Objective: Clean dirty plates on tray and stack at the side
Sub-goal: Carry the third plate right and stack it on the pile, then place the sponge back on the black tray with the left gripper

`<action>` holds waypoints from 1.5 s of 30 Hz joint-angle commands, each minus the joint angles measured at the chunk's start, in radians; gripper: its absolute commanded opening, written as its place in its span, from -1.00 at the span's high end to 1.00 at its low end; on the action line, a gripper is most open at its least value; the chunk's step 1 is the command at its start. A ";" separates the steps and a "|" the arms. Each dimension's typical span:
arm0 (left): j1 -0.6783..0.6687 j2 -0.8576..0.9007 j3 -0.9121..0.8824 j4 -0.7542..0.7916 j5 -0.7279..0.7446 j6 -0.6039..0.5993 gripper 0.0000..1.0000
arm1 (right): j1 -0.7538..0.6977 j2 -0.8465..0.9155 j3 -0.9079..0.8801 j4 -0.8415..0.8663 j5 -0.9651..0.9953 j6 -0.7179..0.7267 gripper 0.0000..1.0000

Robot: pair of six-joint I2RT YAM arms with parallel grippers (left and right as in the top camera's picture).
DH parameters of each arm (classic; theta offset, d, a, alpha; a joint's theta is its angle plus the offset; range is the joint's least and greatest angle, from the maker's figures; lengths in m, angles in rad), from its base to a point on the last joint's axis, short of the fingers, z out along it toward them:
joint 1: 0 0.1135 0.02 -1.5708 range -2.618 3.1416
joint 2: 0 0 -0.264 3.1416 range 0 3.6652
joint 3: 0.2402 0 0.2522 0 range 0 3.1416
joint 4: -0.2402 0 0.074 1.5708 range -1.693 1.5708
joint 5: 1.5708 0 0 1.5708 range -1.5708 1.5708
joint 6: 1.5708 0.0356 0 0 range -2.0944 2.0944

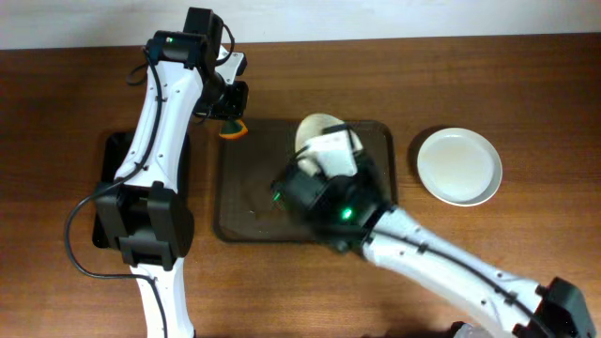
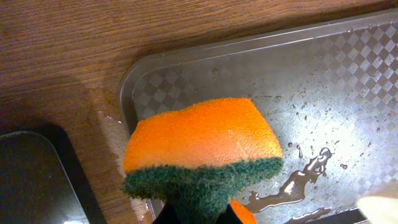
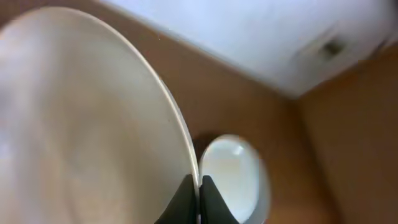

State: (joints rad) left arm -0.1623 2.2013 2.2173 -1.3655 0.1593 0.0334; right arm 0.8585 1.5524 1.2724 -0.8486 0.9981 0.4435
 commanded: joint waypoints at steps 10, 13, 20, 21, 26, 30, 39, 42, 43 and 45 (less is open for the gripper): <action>-0.003 -0.004 0.007 0.003 -0.003 -0.011 1.00 | -1.139 0.004 -0.003 -0.055 -1.009 -0.045 0.92; -0.003 -0.004 0.007 0.002 -0.003 -0.011 1.00 | -1.254 0.074 -0.024 -0.045 -1.001 -0.047 0.92; 0.005 -0.004 0.007 0.002 -0.019 -0.011 1.00 | -1.253 0.244 -0.020 -0.004 -1.131 -0.183 -0.13; 0.023 -0.004 0.007 -0.005 -0.019 -0.011 1.00 | -1.240 0.232 -0.010 -0.009 -1.161 -0.202 -0.22; 0.192 -0.004 0.007 -0.116 -0.019 -0.015 1.00 | -1.084 0.134 0.134 -0.086 -1.175 -0.230 -0.37; 0.277 -0.004 -0.126 -0.217 -0.227 -0.077 1.00 | -0.943 0.131 0.142 -0.086 -1.174 -0.230 -0.41; 0.400 -0.009 -0.386 0.141 -0.149 -0.052 -0.99 | -0.909 0.131 0.149 -0.101 -1.171 -0.257 -0.50; 0.372 -0.082 -0.055 -0.080 -0.125 -0.053 -0.99 | -0.910 0.131 0.305 -0.240 -1.171 -0.280 -0.59; 0.359 -0.102 0.002 -0.121 -0.080 -0.053 -0.99 | -0.910 0.131 0.380 -0.300 -1.171 -0.280 -0.60; 0.311 -0.158 0.113 -0.157 0.095 -0.056 -0.99 | -0.910 0.123 0.591 -0.465 -1.172 -0.279 -0.61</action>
State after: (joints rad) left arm 0.1970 2.1204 2.2379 -1.5124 0.0799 -0.0093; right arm -0.0608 1.6978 1.6901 -1.2068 -0.1715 0.1783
